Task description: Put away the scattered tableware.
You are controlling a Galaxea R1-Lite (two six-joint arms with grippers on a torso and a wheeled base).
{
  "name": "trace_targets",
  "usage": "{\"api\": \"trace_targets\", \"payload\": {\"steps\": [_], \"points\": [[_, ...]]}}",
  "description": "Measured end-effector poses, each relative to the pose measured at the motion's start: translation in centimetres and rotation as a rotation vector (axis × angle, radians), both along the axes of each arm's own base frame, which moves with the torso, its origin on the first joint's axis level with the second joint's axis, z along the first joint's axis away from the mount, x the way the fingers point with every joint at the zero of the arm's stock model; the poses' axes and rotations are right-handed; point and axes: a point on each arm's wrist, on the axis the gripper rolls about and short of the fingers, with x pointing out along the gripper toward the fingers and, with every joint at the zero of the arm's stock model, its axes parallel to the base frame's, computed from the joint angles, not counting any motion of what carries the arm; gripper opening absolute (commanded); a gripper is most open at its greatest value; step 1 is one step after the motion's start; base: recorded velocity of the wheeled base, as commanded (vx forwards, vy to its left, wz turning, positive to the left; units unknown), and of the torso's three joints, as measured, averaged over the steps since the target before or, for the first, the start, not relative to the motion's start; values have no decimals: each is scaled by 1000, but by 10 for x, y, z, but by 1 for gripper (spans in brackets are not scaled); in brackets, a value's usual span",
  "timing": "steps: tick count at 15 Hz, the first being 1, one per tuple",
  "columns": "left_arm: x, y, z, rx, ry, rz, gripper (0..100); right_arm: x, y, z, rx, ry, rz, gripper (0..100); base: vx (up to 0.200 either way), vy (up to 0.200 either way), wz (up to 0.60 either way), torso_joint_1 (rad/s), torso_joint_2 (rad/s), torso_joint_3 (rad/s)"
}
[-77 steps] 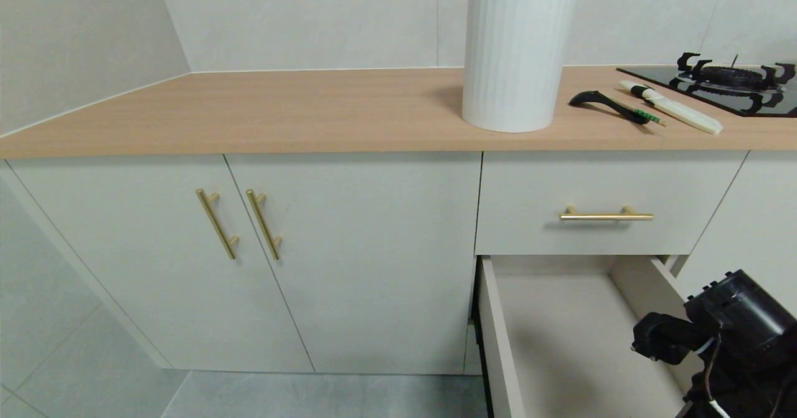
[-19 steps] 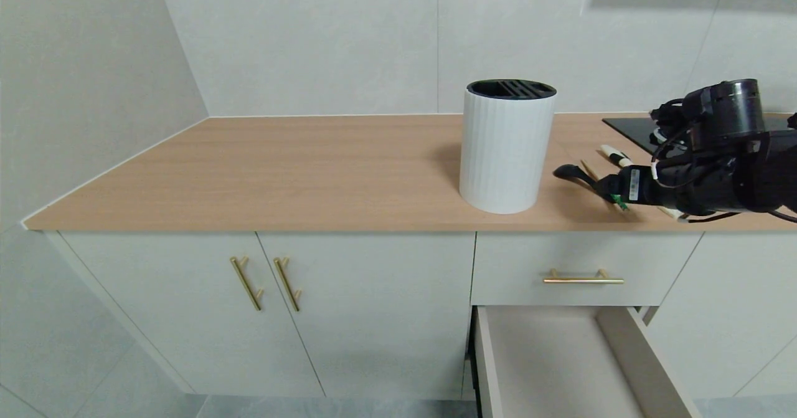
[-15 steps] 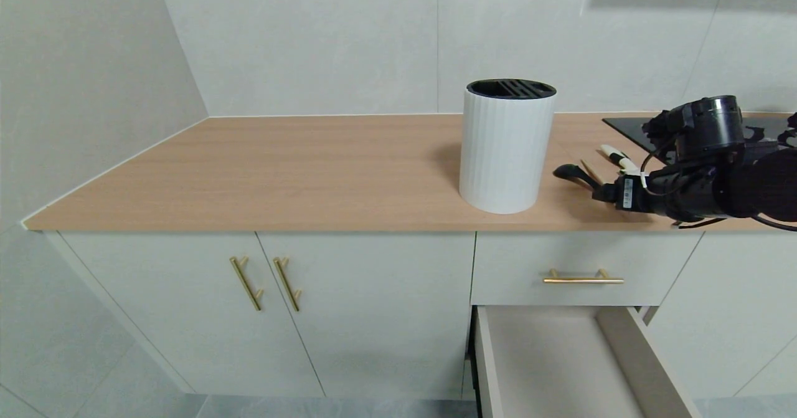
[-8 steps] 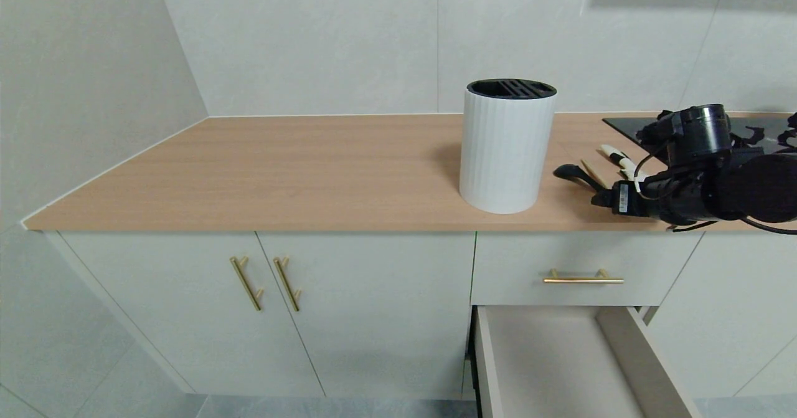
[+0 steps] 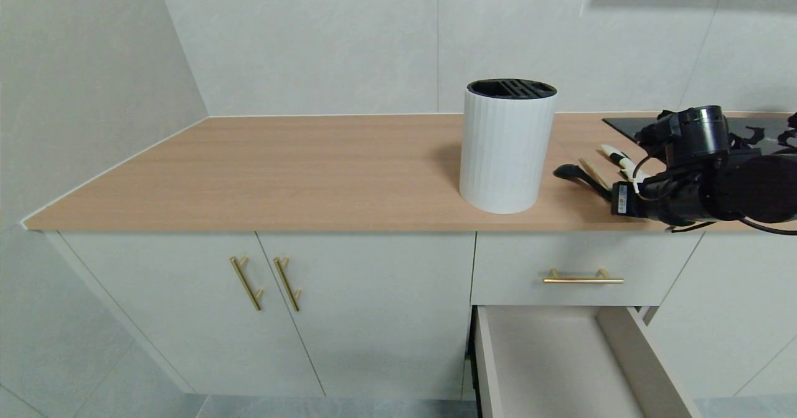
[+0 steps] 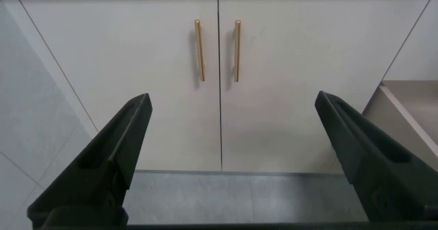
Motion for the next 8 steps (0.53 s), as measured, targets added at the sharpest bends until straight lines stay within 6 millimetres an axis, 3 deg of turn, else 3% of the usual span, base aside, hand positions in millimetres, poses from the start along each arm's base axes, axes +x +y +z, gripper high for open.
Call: {"api": "trace_targets", "payload": {"steps": [4, 8], "points": [[0, 0, 0, 0, 0, 0, 100, -5, 0, 8, 22, -25, -8, 0, 0, 0, 0, 0, 0, 0], [0, 0, 0, 0, 0, 0, 100, -30, 0, 39, 99, -114, -17, 0, 0, 0, 0, 0, 0, 0]]}}
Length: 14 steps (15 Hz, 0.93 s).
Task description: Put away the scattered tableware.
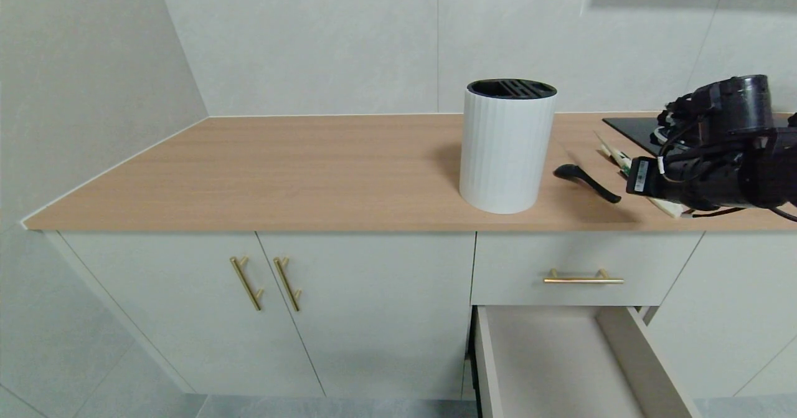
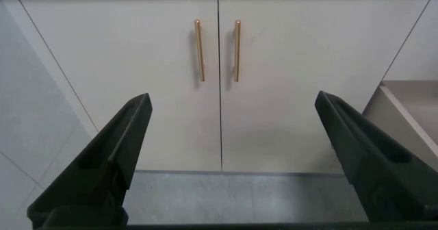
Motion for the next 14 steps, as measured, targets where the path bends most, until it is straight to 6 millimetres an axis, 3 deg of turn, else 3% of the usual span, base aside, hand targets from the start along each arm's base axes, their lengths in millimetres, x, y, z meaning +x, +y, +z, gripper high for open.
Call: {"api": "trace_targets", "payload": {"steps": [2, 4, 8, 10, 14], "points": [[0, 0, 0, 0, 0, 0, 100, -29, 0, 18, 18, -31, 33, 0, 0, 0, 0, 0, 0, 0], [0, 0, 0, 0, 0, 0, 100, -73, 0, 27, 31, 52, 112, 0, 0, 0, 0, 0, 0, 0], [0, 0, 0, 0, 0, 0, 100, -156, -4, 43, 209, 211, 494, 0, 0, 0, 0, 0, 0, 0], [0, 0, 0, 0, 0, 0, 100, -173, -5, 42, 199, 206, 556, 0, 0, 0, 0, 0, 0, 0], [0, 0, 0, 0, 0, 0, 100, -179, -1, 24, 124, 252, 629, 0, 0, 0, 0, 0, 0, 0]]}}
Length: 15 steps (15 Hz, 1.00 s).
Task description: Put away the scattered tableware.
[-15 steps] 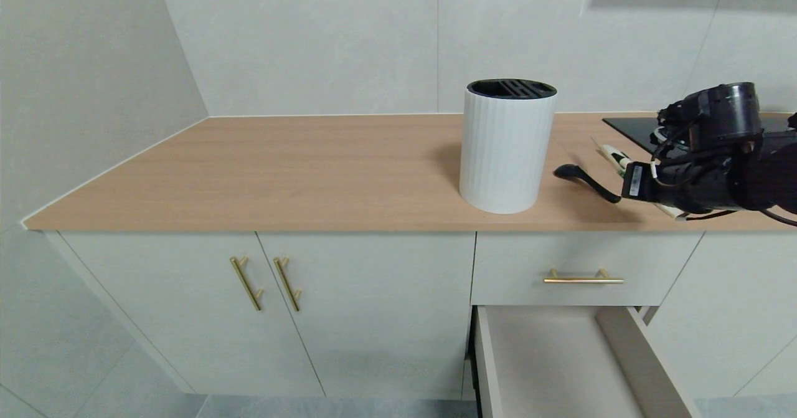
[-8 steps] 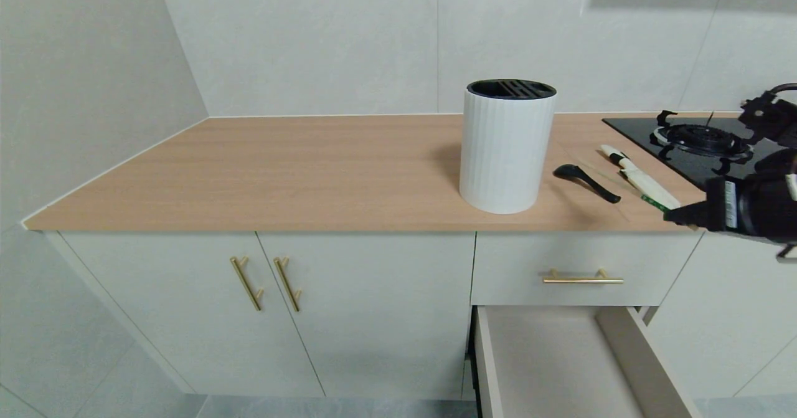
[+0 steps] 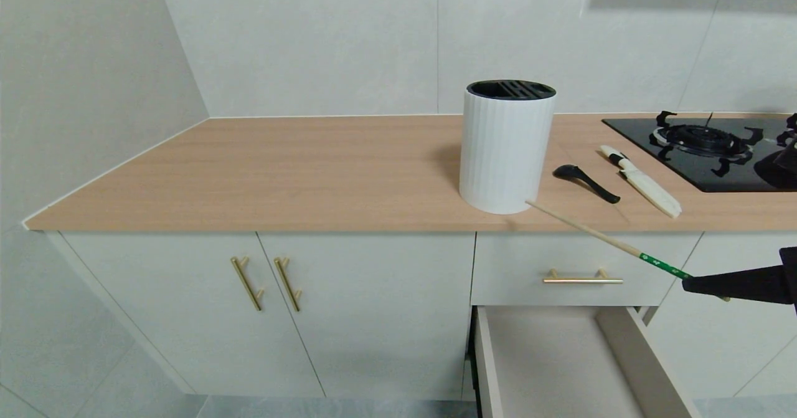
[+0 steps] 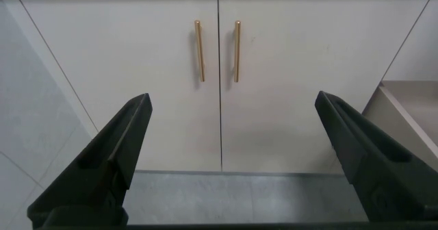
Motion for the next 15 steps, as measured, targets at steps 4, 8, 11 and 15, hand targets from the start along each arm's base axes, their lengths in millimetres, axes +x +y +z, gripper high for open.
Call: {"api": "trace_targets", "payload": {"steps": [4, 8, 11, 15], "points": [[0, 0, 0, 0, 0, 0, 100, -1, 3, -9, -19, 30, 25, 0, 0, 0, 0, 0, 0, 0], [0, 0, 0, 0, 0, 0, 100, 2, 9, -18, -34, 67, 53, 0, 0, 0, 0, -129, 336, 202], [0, 0, 0, 0, 0, 0, 100, 4, 10, -22, -52, 76, 68, 0, 0, 0, 0, -163, 460, 292], [0, 0, 0, 0, 0, 0, 100, 8, 12, -27, -63, 99, 70, 0, 0, 0, 0, -160, 460, 311]]}}
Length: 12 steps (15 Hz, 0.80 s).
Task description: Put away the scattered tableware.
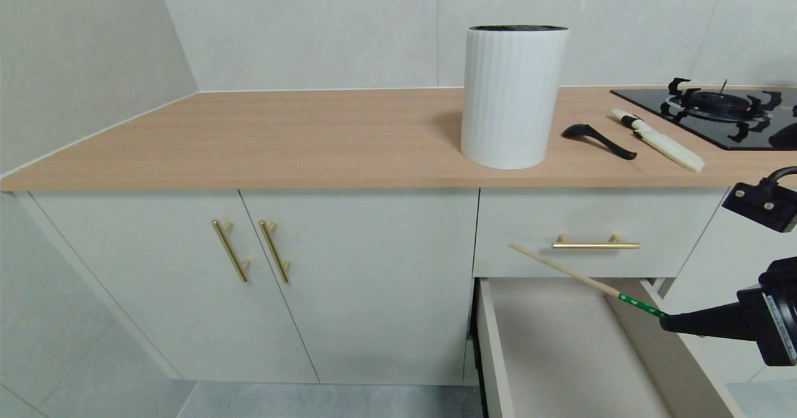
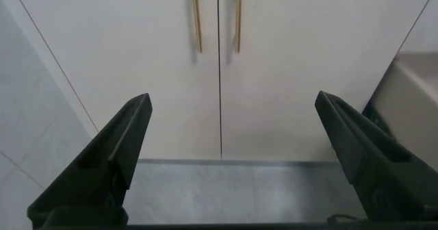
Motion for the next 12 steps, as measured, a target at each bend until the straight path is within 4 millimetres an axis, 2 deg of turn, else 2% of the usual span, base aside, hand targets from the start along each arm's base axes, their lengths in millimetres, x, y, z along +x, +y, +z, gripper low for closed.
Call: {"api": "trace_targets", "payload": {"steps": [5, 12], "points": [[0, 0, 0, 0, 0, 0, 100, 6, 2, -6, -13, 30, -3, 0, 0, 0, 0, -104, 413, 305], [0, 0, 0, 0, 0, 0, 100, 11, 4, -9, -16, 36, -5, 0, 0, 0, 0, -10, 33, 24]]}}
